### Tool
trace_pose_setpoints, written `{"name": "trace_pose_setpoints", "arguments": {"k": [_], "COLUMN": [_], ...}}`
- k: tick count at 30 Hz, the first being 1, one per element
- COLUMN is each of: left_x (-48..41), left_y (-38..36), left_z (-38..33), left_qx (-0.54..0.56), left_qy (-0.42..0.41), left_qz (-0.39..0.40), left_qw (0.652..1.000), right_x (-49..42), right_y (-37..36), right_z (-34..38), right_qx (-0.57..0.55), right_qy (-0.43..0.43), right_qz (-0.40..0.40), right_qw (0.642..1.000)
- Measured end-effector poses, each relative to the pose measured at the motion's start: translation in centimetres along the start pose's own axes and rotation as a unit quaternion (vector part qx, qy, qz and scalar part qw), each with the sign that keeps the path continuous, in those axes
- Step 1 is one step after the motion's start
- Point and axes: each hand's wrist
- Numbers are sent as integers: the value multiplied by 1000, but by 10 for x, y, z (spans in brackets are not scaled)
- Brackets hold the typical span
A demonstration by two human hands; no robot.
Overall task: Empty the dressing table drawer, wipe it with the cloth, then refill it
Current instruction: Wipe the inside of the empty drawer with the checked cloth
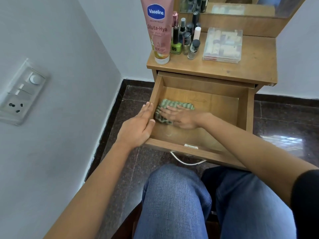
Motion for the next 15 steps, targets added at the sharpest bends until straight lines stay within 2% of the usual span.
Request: {"name": "trace_pose_setpoints", "arguments": {"k": [7, 15], "left_x": [2, 2], "left_y": [1, -3], "left_z": [1, 2], "left_qx": [20, 53], "left_qy": [0, 11], "left_qz": [3, -5], "left_qw": [1000, 999], "right_x": [28, 54], "right_y": [-2, -42], "right_z": [-38, -16], "right_qx": [-28, 1], "right_qy": [-42, 22], "right_qz": [-1, 32], "right_qw": [999, 999]}}
Point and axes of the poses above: each hand's wrist, its own x-axis away from the middle knuckle, its own y-axis out of the back of the hand, z = x × y, and after that the axes turned 1 degree about z, right-handed
